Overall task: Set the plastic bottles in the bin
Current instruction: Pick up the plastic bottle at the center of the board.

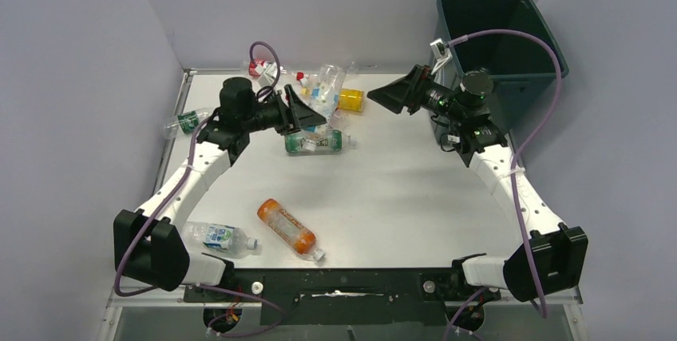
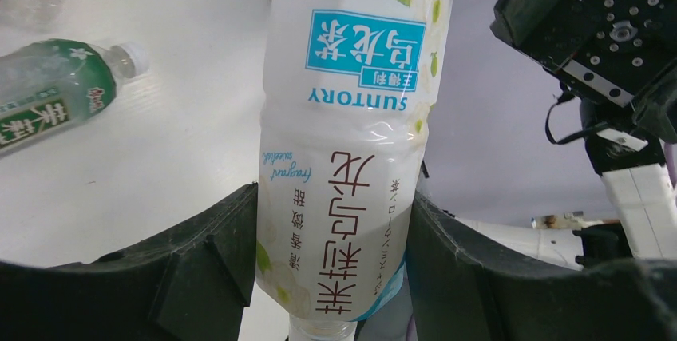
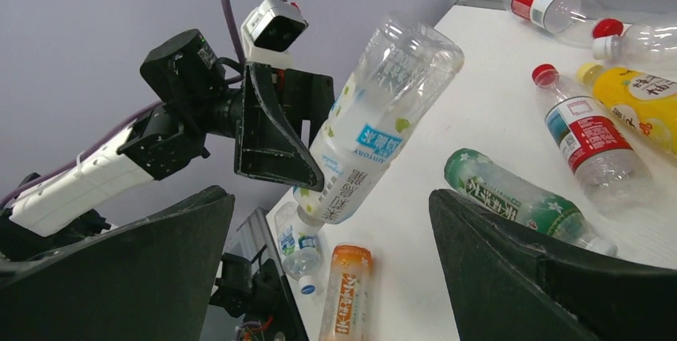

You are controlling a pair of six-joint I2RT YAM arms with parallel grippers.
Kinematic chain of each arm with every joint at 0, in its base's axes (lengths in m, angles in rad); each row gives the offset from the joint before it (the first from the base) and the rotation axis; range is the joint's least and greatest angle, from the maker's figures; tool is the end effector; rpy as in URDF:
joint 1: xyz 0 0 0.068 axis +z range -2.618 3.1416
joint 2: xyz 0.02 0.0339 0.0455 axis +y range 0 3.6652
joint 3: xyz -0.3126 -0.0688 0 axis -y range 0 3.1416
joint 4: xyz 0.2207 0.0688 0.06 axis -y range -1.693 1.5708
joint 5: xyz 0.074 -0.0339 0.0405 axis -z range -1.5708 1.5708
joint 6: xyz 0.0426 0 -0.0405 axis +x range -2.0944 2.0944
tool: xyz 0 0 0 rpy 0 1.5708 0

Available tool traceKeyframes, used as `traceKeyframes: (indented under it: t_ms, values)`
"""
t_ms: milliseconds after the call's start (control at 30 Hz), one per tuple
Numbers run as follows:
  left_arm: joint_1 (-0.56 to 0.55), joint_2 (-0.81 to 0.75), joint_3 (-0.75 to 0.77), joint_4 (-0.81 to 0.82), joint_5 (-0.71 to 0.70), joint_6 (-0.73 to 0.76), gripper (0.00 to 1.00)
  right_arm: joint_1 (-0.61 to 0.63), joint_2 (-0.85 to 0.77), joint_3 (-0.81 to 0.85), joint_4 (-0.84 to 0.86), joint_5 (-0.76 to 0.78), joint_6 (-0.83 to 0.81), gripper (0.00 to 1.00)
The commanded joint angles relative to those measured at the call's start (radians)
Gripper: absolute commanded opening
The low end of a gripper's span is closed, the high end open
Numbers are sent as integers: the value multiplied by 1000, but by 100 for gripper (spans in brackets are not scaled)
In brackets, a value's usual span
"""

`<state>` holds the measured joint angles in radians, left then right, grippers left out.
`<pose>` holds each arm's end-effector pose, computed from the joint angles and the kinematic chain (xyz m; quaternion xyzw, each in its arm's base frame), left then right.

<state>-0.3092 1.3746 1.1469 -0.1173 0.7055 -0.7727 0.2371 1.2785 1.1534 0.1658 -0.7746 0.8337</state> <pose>0.2657 -0.1139 0.3927 0.0171 0.7927 -0.5202 0.3172 0.2465 0.0902 0.4491 -0.0719 0.6930 0.5657 0.4410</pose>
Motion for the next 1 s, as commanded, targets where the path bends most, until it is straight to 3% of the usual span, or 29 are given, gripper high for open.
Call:
traceKeyframes:
  t_ms: [0, 233, 733, 800, 967]
  values:
    - [-23, -43, -20, 186, 87, -67, 56, 11, 33, 14, 134, -45, 64, 99]
    - [-81, -44, -45, 297, 109, -142, 56, 31, 78, 30, 152, -20, 74, 99]
    - [-201, 3, -41, 339, 53, -160, 56, 59, 124, 51, 178, -8, 79, 100]
    - [-204, 9, -42, 340, 49, -158, 57, 59, 125, 48, 187, -14, 81, 95]
    - [-207, 25, -42, 339, 48, -151, 57, 60, 117, 39, 198, -23, 82, 73]
